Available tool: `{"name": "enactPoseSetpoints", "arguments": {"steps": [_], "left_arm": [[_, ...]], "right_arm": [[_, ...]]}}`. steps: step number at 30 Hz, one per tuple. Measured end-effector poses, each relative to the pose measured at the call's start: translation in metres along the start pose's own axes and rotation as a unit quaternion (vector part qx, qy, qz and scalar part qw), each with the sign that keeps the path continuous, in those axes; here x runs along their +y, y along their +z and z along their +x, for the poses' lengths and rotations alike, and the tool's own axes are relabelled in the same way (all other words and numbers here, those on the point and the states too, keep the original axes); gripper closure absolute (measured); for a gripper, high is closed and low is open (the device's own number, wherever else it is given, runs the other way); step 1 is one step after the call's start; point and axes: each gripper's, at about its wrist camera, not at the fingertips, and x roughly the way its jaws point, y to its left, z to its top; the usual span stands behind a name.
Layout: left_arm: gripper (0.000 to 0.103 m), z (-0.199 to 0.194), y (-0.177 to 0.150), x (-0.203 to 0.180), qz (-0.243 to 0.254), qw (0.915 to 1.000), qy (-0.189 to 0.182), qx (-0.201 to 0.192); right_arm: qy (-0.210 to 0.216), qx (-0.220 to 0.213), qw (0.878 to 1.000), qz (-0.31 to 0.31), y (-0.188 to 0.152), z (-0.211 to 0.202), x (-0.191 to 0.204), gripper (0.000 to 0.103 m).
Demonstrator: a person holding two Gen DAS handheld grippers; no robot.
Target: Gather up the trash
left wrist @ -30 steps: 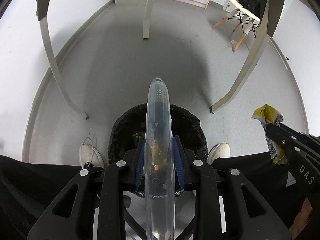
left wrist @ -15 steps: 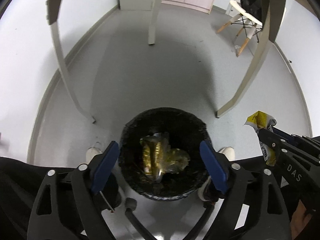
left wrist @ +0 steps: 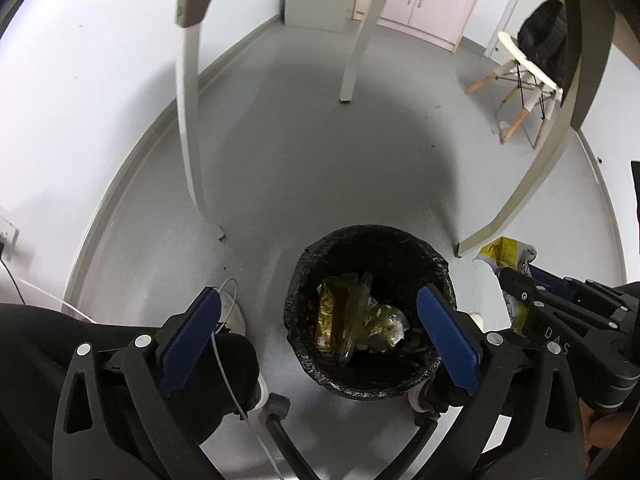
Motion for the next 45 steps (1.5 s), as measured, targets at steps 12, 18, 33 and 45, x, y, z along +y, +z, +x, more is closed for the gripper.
{"name": "enactPoseSetpoints", "arguments": {"steps": [12,18,33,45], "left_arm": [[0.006,-0.016,-0.004,0.003,0.007,0.9999,0.002,-0.009],[0.006,-0.055,-0.005,0.004,0.005,0.9995,0.0,-0.03],[0.006,-0.203,-0.027,0.0,0.005,0.9915,-0.021,-0.128],[0.006,-0.307,-0.036,-0.014,0.01,0.9782,-0.024,-0.206]], "right_arm": [[0.012,-0.018,1.0,-0.012,-0.001,-0.008,0.009,0.04],[0.005,-0.048,0.999,-0.015,-0.01,-0.038,0.009,0.018],[-0.017,-0.15,0.989,0.002,-0.051,-0.168,-0.005,0.008],[-0.021,-0.27,0.963,0.003,-0.08,-0.307,-0.002,0.008]]}}
